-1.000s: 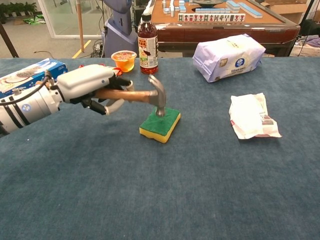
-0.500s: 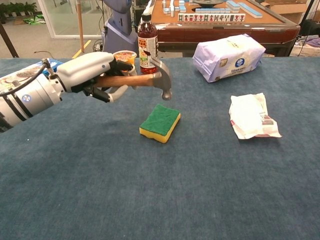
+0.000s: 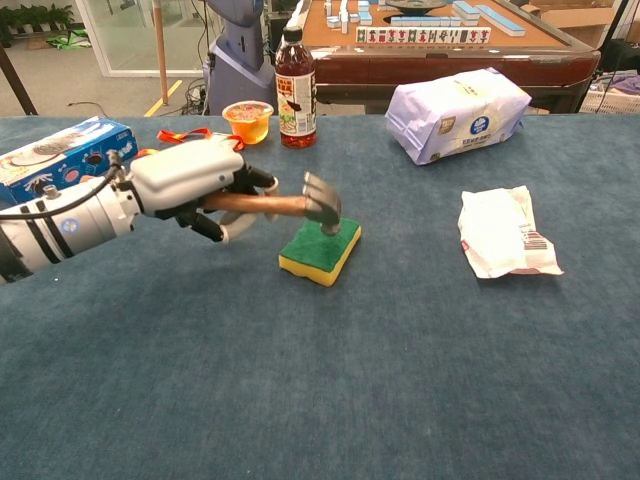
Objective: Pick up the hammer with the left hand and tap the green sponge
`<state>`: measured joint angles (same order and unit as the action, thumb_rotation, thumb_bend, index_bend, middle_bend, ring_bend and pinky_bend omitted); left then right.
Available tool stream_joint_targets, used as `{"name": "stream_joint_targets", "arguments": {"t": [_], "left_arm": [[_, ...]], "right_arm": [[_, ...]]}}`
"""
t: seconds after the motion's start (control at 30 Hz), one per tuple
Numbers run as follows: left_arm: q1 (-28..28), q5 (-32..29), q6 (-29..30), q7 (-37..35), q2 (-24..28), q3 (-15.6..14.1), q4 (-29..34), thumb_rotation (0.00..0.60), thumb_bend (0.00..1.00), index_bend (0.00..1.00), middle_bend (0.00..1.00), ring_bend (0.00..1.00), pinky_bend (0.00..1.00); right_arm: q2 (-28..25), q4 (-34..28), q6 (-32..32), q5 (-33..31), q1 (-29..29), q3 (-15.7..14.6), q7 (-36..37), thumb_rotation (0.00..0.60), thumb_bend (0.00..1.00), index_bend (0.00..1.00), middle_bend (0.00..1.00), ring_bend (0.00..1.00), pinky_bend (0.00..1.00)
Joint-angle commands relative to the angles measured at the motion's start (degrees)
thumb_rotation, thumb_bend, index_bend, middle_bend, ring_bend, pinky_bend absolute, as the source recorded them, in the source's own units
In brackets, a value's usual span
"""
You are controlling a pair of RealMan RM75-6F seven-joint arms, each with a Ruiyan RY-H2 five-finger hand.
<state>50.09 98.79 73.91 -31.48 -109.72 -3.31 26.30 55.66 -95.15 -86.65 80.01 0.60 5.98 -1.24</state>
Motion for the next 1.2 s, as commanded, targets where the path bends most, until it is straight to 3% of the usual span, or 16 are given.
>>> {"name": "stream_joint_targets", "arguments": {"t": [0.03, 0.27, 0.8, 0.93, 1.03, 1.13, 1.2], "left_arm": [[-0.14, -1.38, 2.40, -1.90, 2.33, 1.68, 3.32, 0.600, 0.53, 0.70, 0.84, 0.78, 1.00], [-1.30, -3.34, 1.42, -2.56, 6.87, 2.55, 10.47, 0.600, 0.53, 0.70, 0.84, 0.78, 1.00], [-4.56, -5.37, -9.43, -0.91, 11.54, -0.76, 11.93, 0.600, 0.53, 0.69, 0.84, 0.76, 1.00], [-4.95, -6.62, -11.56, 1.05, 13.00, -0.31, 14.30, 0.600, 0.51, 0.63, 0.77, 0.71, 1.00], [-5.36, -7.79, -12.98, 2.70, 14.52, 0.20, 17.40, 0.553, 0.46, 0.47, 0.60, 0.55, 0.84], [-5.66, -9.31, -14.65, 4.77, 16.83, 0.93, 22.16, 0.366, 0.38, 0.23, 0.31, 0.26, 0.47], [-5.96, -10.65, -15.48, 6.57, 18.60, 1.71, 26.02, 0.337, 0.35, 0.11, 0.19, 0.14, 0.32]], "right_arm": [[0.15, 0.13, 0.21, -0.02, 0.10, 0.00, 0.09, 0.600, 0.18, 0.21, 0.40, 0.28, 0.28], [0.44, 0.49, 0.38, 0.18, 0.33, 0.08, 0.34, 0.600, 0.18, 0.21, 0.40, 0.28, 0.28], [0.66, 0.39, 0.69, 0.48, 0.63, 0.06, 0.28, 0.600, 0.18, 0.21, 0.40, 0.28, 0.28], [0.67, 0.30, 0.66, 0.52, 0.67, 0.08, 0.15, 0.600, 0.18, 0.21, 0.40, 0.28, 0.28], [0.61, 0.20, 0.56, 0.54, 0.64, 0.10, 0.06, 0.600, 0.18, 0.21, 0.40, 0.28, 0.28], [0.55, 0.13, 0.47, 0.51, 0.60, 0.12, 0.03, 0.600, 0.18, 0.21, 0.40, 0.28, 0.28], [0.59, 0.13, 0.41, 0.53, 0.60, 0.15, 0.07, 0.600, 0.18, 0.21, 0.40, 0.28, 0.28]]}}
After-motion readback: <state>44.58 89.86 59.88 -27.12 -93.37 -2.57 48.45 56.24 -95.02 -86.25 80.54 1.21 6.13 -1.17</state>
